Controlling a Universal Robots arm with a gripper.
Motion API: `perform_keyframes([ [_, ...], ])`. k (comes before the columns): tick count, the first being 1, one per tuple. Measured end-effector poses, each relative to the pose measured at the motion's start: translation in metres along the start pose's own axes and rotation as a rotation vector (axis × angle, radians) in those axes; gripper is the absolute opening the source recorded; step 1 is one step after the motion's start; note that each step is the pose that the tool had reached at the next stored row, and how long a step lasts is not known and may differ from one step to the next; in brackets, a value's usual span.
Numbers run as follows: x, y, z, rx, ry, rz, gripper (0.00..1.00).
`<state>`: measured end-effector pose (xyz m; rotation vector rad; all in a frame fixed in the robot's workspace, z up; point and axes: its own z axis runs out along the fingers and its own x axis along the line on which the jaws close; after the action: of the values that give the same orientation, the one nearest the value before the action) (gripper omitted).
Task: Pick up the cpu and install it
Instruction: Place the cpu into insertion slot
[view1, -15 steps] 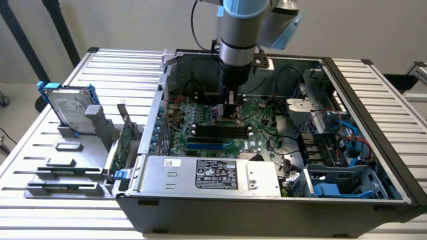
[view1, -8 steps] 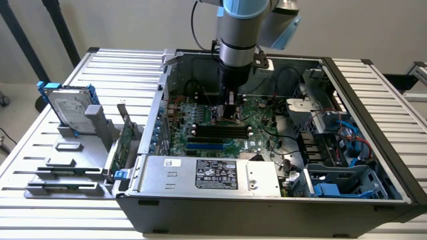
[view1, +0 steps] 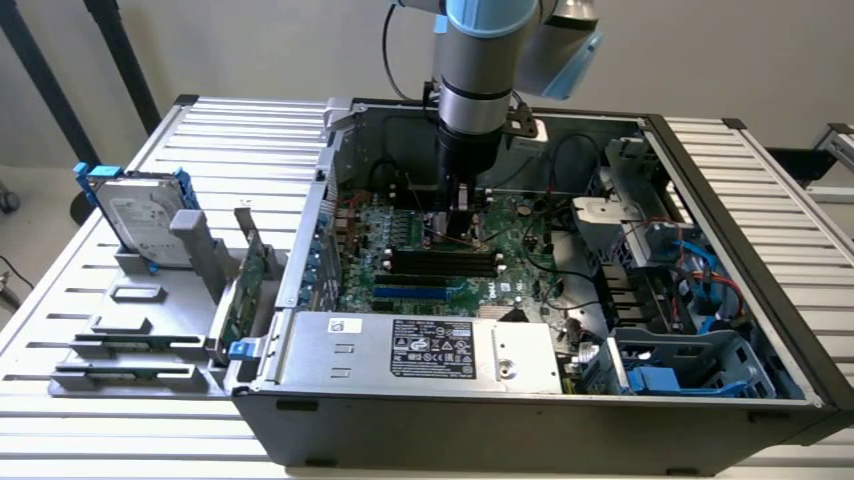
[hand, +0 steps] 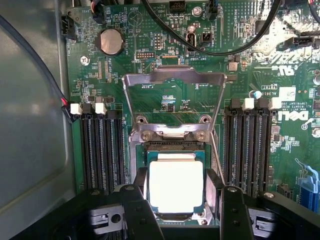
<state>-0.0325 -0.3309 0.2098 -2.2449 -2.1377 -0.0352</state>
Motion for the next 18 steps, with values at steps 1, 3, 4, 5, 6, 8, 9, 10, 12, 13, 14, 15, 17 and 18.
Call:
perform_keyframes([
  [1, 0.0000, 0.0000, 0.0000, 0.0000, -0.0002, 0.000, 0.55],
  [3, 0.0001, 0.0000, 0.0001, -0.0002, 0.0000, 0.000, 0.55],
  [4, 0.0002, 0.0000, 0.0001, -0.0002, 0.0000, 0.000, 0.55],
  [5, 0.0003, 0.0000, 0.0002, -0.0003, -0.0004, 0.000, 0.55],
  [6, 0.0004, 0.0001, 0.0002, -0.0003, -0.0011, 0.000, 0.55],
  [8, 0.0004, 0.0001, 0.0001, -0.0003, -0.0034, 0.000, 0.55],
  [9, 0.0005, 0.0002, 0.0001, -0.0003, -0.0046, 0.000, 0.55],
  [10, 0.0005, 0.0002, 0.0001, -0.0004, -0.0056, 0.000, 0.55],
  [12, 0.0006, 0.0003, 0.0001, -0.0005, -0.0072, 0.000, 0.55],
  [13, 0.0008, 0.0003, 0.0002, -0.0005, -0.0076, 0.000, 0.55],
  [14, 0.0009, 0.0003, 0.0003, -0.0006, -0.0081, 0.000, 0.55],
  [15, 0.0009, 0.0004, 0.0004, -0.0006, -0.0086, 0.000, 0.55],
  [17, 0.0011, 0.0004, 0.0008, -0.0006, -0.0092, 0.000, 0.55],
  [18, 0.0011, 0.0004, 0.0011, -0.0007, -0.0092, 0.000, 0.55],
])
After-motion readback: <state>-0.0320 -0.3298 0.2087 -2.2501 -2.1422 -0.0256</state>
